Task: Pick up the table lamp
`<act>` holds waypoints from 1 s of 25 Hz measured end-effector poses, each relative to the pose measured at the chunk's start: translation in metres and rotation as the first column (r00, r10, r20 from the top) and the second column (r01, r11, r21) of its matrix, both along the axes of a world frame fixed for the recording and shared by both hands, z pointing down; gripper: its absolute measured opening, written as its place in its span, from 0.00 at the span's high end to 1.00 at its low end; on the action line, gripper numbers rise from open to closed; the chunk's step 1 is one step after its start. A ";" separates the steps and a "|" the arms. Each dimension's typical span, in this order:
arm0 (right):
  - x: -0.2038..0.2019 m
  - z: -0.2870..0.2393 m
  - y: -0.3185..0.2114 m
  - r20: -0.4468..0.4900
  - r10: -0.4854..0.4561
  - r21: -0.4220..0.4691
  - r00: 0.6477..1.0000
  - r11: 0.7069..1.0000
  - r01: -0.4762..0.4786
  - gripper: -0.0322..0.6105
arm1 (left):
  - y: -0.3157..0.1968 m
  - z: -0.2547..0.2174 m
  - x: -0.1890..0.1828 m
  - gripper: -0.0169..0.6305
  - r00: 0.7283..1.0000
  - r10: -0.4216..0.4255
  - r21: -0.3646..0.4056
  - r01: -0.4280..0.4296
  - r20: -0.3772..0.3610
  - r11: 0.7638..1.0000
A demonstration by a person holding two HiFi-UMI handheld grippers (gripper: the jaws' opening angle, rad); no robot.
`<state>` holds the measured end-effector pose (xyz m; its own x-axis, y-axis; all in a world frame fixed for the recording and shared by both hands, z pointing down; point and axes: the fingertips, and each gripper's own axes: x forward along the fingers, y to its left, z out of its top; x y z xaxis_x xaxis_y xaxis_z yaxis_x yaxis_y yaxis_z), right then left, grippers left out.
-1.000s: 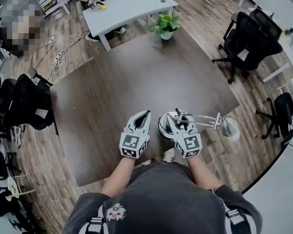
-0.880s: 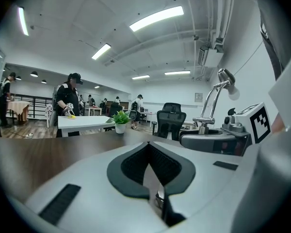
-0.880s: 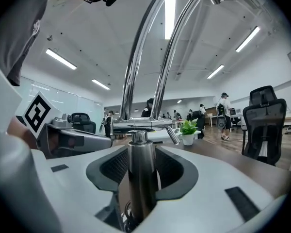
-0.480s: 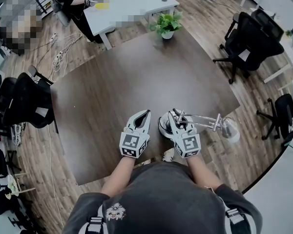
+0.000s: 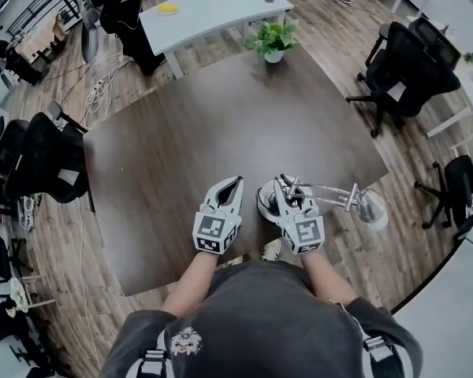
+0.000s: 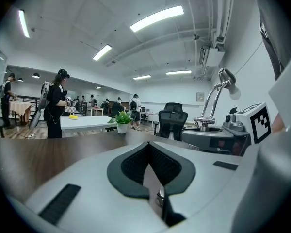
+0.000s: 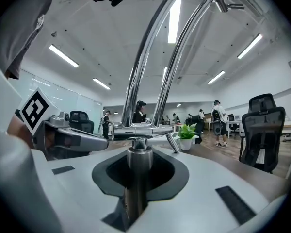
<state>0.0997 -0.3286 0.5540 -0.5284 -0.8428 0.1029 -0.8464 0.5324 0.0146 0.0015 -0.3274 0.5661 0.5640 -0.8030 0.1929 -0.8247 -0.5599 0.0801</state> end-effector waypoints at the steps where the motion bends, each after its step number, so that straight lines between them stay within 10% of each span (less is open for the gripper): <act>1: 0.000 0.000 0.000 0.000 0.002 -0.002 1.000 1.000 -0.002 0.83 | 0.000 0.000 0.000 0.96 1.000 0.000 0.000 0.000 -0.001 1.000; 25: 0.016 -0.051 -0.014 0.054 0.052 0.005 0.997 0.999 -0.053 0.91 | 0.002 -0.007 0.006 0.96 0.999 0.031 0.009 -0.031 -0.007 0.999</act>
